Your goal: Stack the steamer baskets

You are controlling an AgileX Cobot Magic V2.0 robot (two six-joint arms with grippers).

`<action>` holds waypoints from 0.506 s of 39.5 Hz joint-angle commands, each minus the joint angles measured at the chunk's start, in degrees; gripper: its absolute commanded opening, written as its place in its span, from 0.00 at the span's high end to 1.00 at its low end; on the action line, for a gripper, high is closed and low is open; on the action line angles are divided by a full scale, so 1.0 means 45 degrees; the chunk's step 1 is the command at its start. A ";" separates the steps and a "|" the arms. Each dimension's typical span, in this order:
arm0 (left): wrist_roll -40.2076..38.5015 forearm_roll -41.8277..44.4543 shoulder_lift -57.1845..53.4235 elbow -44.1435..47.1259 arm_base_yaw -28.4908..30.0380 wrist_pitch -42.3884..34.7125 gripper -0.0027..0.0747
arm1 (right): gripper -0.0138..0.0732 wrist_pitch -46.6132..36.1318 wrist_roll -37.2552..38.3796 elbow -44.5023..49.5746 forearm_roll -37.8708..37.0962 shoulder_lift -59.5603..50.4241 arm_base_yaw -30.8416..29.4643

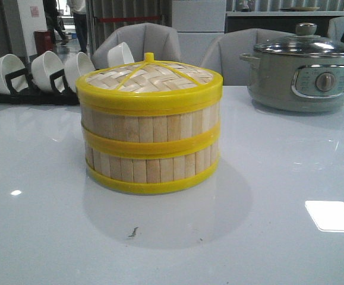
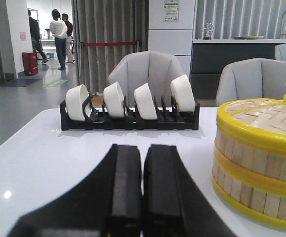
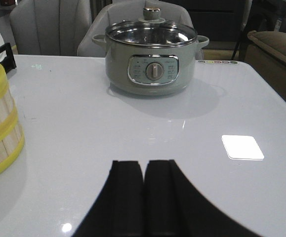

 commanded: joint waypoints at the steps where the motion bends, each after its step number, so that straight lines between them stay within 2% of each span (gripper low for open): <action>1: 0.0010 0.0000 -0.0163 0.0006 -0.0038 -0.0991 0.85 | 0.78 -0.1038 -0.0149 -0.0384 -0.0062 0.0032 -0.0058; 8: 0.0010 0.0000 -0.0163 0.0006 -0.0038 -0.0991 0.85 | 0.78 -0.1420 -0.0149 0.0108 -0.0062 -0.0613 -0.0058; 20: 0.0010 0.0000 -0.0163 0.0006 -0.0038 -0.0991 0.85 | 0.81 -0.2913 -0.0149 0.2159 -0.0062 -0.2400 -0.0058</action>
